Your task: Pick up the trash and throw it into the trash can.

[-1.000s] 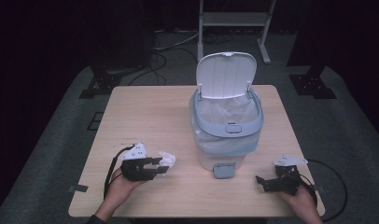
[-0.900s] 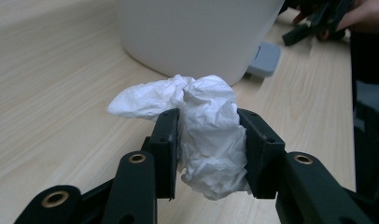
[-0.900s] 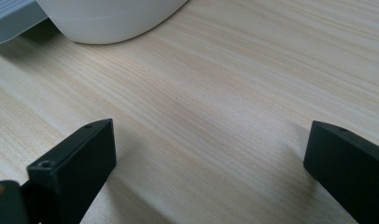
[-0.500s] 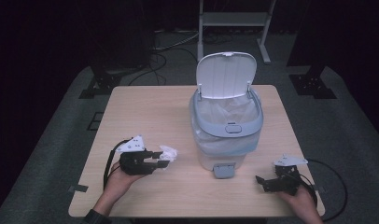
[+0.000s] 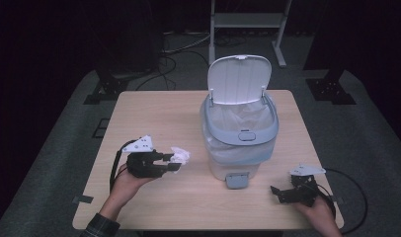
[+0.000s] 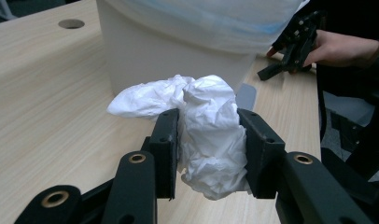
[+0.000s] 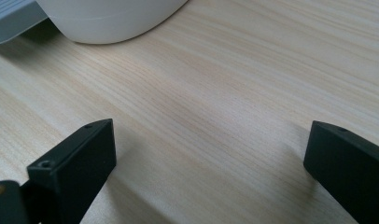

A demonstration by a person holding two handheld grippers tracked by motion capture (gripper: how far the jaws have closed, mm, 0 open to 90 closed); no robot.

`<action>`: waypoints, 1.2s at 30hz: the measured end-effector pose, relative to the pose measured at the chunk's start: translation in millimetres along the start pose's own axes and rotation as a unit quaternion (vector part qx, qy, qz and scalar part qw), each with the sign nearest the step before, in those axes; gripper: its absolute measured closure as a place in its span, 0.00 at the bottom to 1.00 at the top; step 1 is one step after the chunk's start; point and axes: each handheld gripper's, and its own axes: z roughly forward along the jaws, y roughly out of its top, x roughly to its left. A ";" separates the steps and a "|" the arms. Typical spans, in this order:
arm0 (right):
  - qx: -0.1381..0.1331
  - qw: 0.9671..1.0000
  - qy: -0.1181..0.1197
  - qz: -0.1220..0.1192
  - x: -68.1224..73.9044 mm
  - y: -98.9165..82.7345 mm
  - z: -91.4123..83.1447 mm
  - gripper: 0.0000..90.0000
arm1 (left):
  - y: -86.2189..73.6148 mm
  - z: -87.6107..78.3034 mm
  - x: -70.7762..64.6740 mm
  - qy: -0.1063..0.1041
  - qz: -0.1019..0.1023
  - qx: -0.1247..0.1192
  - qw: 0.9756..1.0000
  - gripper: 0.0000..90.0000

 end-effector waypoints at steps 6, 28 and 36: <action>0.000 1.000 0.000 0.000 0.0 0.0 0.1 0.01 | 12.5 -2.1 1.8 -0.005 0.006 -0.002 1.000 0.68; 0.000 1.000 0.000 0.000 0.0 0.0 0.1 0.01 | 65.2 -12.1 2.0 -0.030 0.031 -0.024 0.999 0.67; 0.000 1.000 0.000 0.000 0.0 0.0 0.1 0.01 | 87.5 -19.2 2.3 -0.033 0.041 -0.038 0.998 0.67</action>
